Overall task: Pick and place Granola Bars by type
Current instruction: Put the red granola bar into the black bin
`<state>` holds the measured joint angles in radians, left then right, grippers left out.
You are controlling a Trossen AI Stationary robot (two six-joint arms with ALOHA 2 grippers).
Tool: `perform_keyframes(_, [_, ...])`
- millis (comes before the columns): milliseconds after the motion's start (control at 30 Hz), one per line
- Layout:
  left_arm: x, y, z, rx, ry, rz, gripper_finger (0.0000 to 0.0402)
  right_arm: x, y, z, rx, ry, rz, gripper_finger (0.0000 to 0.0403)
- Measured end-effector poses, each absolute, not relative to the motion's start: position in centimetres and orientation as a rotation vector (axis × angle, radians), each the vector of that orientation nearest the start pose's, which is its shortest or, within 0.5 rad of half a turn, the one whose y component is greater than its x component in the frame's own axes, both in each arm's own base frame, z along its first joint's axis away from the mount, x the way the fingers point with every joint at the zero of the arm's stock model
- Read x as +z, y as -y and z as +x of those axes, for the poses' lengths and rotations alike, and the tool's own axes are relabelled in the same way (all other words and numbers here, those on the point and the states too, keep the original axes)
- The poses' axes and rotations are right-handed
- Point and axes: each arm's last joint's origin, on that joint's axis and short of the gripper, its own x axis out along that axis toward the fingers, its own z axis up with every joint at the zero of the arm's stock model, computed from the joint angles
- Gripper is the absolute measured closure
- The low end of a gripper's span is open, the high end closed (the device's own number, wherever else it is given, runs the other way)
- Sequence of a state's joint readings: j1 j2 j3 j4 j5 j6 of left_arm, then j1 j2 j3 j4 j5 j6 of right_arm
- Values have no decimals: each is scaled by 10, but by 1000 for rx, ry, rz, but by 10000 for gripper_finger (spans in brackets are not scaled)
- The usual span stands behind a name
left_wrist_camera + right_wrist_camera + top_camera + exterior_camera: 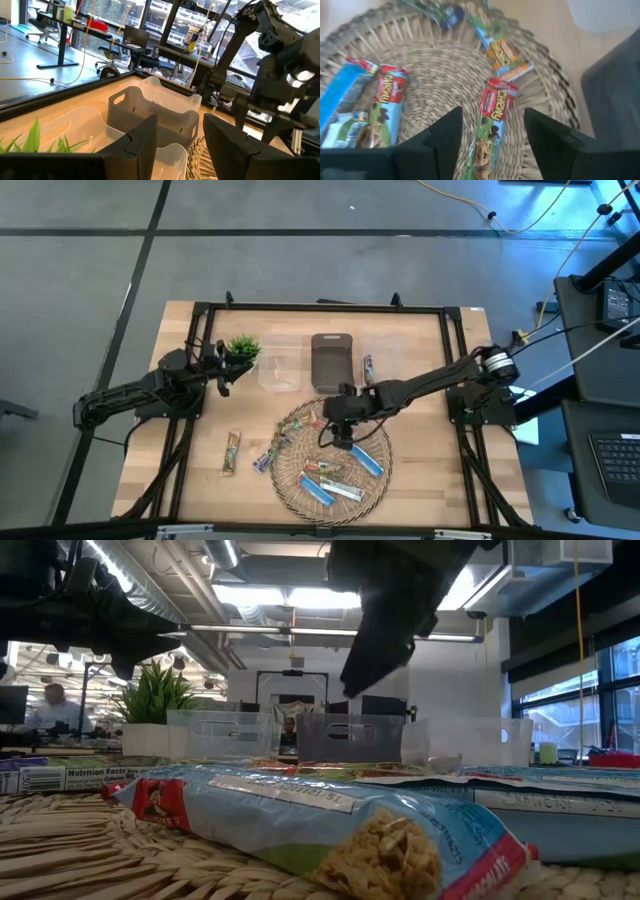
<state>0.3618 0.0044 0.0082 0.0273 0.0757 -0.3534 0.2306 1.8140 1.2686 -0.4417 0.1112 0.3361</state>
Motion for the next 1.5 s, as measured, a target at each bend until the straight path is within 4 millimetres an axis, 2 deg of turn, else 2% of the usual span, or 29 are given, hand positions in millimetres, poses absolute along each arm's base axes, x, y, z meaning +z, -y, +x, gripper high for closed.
perform_keyframes(133, [169, -32, 92, 278, 81, -344, 250, 181, -87, 375, -70, -1022, 149, 157])
perform_keyframes(300, [169, -32, 92, 278, 81, -344, 252, 153, -95, 378, -69, -1094, 123, 151])
perform_keyframes(500, [169, -32, 92, 278, 81, -344, 249, 135, -100, 379, -86, -1134, 128, 152])
perform_keyframes(667, [169, -32, 92, 278, 81, -344, 252, 135, -99, 379, -121, -1134, 140, 173])
perform_keyframes(967, [169, -32, 92, 278, 81, -344, 250, 135, -97, 378, -164, -1131, 103, 268])
perform_keyframes(1100, [169, -32, 92, 278, 81, -344, 252, 135, -98, 378, -161, -1130, 105, 298])
perform_keyframes(1300, [169, -32, 92, 278, 81, -344, 249, 139, -98, 378, -141, -1146, 123, 316])
perform_keyframes(1500, [169, -32, 92, 278, 81, -345, 252, 162, -94, 385, -131, -1215, 69, 319])
